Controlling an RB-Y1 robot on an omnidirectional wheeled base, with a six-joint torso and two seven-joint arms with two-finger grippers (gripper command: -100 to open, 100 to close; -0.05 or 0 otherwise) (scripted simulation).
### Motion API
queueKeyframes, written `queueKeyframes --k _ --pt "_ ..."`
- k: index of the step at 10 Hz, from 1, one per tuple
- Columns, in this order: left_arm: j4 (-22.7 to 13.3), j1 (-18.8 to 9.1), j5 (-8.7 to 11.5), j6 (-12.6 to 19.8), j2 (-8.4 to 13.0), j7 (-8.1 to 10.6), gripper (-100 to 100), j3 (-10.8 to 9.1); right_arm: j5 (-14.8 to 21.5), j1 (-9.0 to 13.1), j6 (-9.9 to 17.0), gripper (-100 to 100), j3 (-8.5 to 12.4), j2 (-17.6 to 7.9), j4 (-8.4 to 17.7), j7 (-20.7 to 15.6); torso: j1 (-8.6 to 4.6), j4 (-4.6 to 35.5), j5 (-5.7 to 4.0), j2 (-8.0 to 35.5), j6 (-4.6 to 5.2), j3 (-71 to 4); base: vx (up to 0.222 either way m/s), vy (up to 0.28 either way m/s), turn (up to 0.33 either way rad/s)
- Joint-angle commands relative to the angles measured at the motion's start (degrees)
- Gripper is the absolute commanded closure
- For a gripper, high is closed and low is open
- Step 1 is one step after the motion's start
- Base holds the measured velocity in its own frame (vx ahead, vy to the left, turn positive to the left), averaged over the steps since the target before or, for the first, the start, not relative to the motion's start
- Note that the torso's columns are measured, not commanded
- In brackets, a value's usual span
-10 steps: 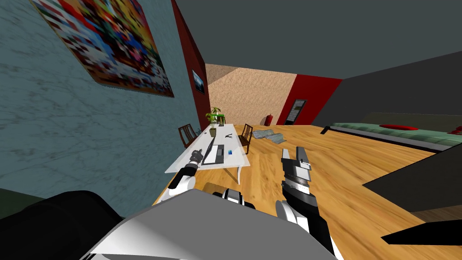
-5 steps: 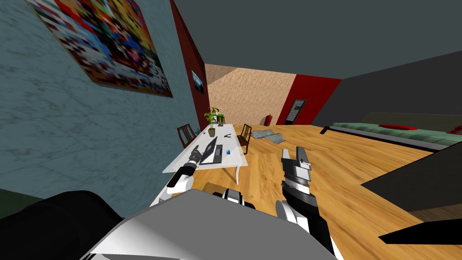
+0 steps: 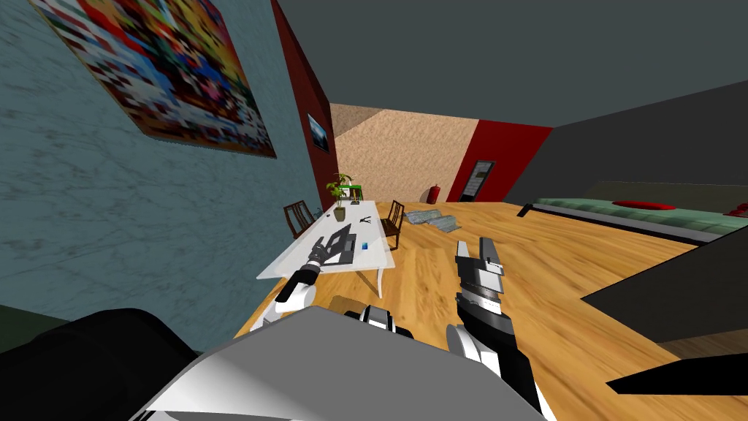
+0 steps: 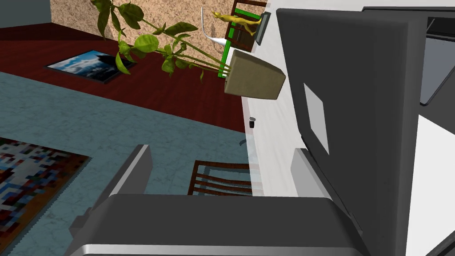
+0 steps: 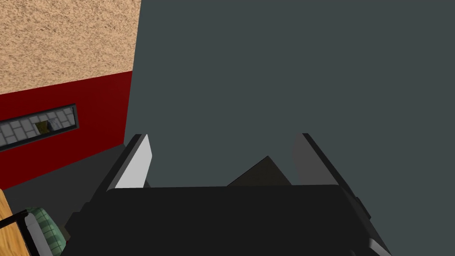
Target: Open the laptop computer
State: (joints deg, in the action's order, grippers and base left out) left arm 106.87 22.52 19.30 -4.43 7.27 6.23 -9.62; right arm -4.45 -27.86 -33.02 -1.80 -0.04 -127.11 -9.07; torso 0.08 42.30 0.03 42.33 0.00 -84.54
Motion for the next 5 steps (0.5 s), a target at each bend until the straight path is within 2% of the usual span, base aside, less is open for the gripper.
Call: queueKeyframes --k 1,3,4,5 --pt "-1.67 -0.52 -0.05 -0.84 -3.39 0.15 -100 0.27 0.0 0.0 0.0 0 0.0 0.0 0.0 0.0 0.02 0.01 0.0 0.02 0.0 0.01 -0.004 -0.044 0.001" --pt "-1.97 -0.61 -0.07 -0.95 -5.82 0.17 -100 0.32 0.0 0.0 0.0 0 0.01 -0.01 0.0 0.0 0.08 -0.02 0.02 -0.07 0.0 -0.04 0.001 -0.009 0.0" --pt "-1.89 -0.62 -0.07 -0.93 -5.07 0.15 -100 0.3 0.0 0.0 0.0 0 0.01 -0.01 0.0 0.0 0.03 -0.02 0.0 -0.08 0.0 -0.05 0.0 0.0 0.0" --pt "-0.53 -0.35 0.17 0.28 -5.09 0.16 -100 -0.16 0.0 0.0 0.0 0 0.01 -0.01 0.0 0.0 -0.03 -0.02 -0.01 -0.06 0.0 -0.04 0.092 0.025 -0.01"
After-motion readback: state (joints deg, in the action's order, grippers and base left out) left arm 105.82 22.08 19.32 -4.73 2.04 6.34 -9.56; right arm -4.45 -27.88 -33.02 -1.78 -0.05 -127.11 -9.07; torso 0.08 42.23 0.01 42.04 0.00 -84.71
